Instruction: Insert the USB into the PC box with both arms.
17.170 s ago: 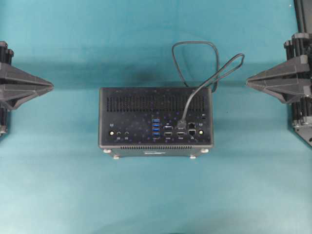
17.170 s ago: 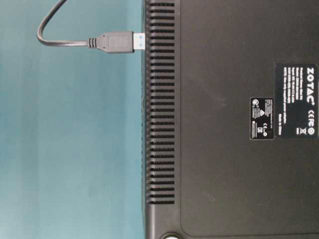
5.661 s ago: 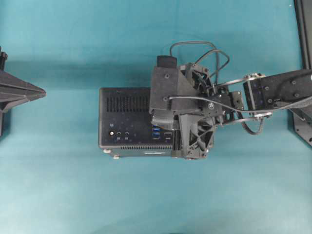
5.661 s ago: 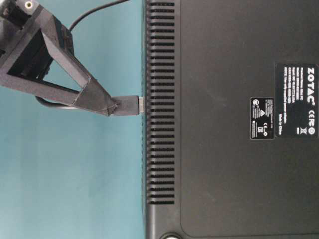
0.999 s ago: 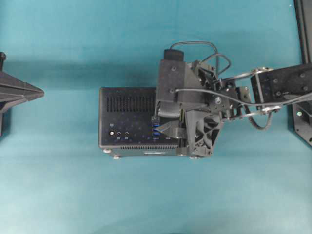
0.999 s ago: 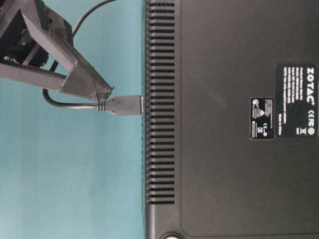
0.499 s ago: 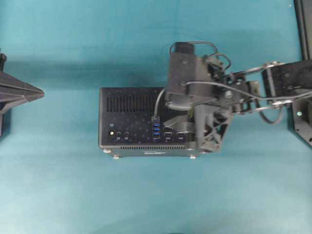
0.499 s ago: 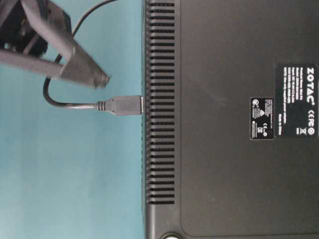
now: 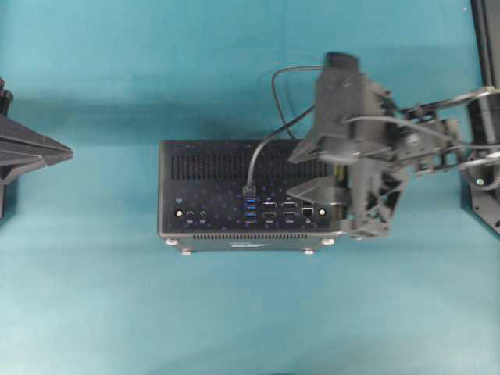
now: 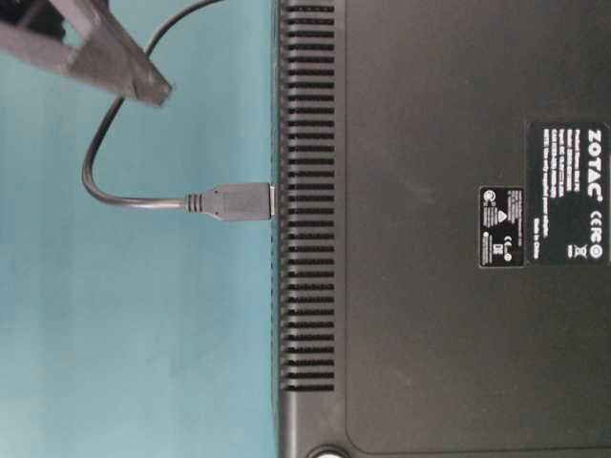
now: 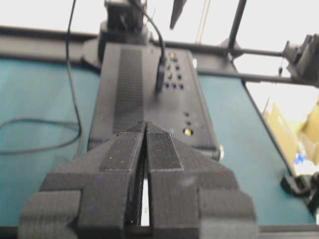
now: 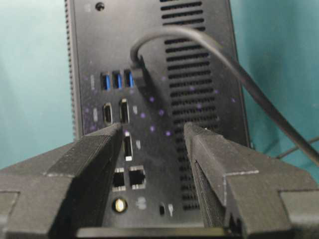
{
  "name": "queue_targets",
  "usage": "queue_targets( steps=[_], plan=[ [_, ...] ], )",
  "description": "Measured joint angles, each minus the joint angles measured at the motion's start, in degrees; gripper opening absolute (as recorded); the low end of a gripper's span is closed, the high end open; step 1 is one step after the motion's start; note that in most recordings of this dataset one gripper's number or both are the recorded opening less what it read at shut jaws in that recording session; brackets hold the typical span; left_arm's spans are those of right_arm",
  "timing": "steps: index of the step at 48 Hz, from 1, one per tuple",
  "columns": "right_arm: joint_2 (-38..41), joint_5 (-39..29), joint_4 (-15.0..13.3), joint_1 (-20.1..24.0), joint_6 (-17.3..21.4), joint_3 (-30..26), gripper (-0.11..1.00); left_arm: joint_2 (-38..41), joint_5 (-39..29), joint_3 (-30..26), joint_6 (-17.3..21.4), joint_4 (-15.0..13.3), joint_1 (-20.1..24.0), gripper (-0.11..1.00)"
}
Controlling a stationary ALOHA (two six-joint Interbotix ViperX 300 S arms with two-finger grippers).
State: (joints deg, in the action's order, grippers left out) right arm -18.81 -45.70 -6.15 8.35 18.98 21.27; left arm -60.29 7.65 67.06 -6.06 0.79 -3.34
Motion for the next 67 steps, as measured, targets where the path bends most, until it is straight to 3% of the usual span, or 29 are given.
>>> queue_targets(
  steps=[9, 27, 67],
  plan=[
    [-0.88, 1.67, 0.09, 0.26, 0.0, 0.97, 0.61, -2.11, -1.05, 0.18, 0.18, 0.0, 0.0, 0.0],
    [-5.01, 11.34, 0.0, 0.53, 0.0, 6.68, 0.61, -4.04, -1.14, 0.44, 0.18, 0.0, 0.0, 0.0],
    [-6.5, 13.36, 0.09, 0.53, 0.0, 7.73, 0.62, -4.04, -3.69, 0.97, 0.09, -0.09, 0.09, 0.0]
  ],
)
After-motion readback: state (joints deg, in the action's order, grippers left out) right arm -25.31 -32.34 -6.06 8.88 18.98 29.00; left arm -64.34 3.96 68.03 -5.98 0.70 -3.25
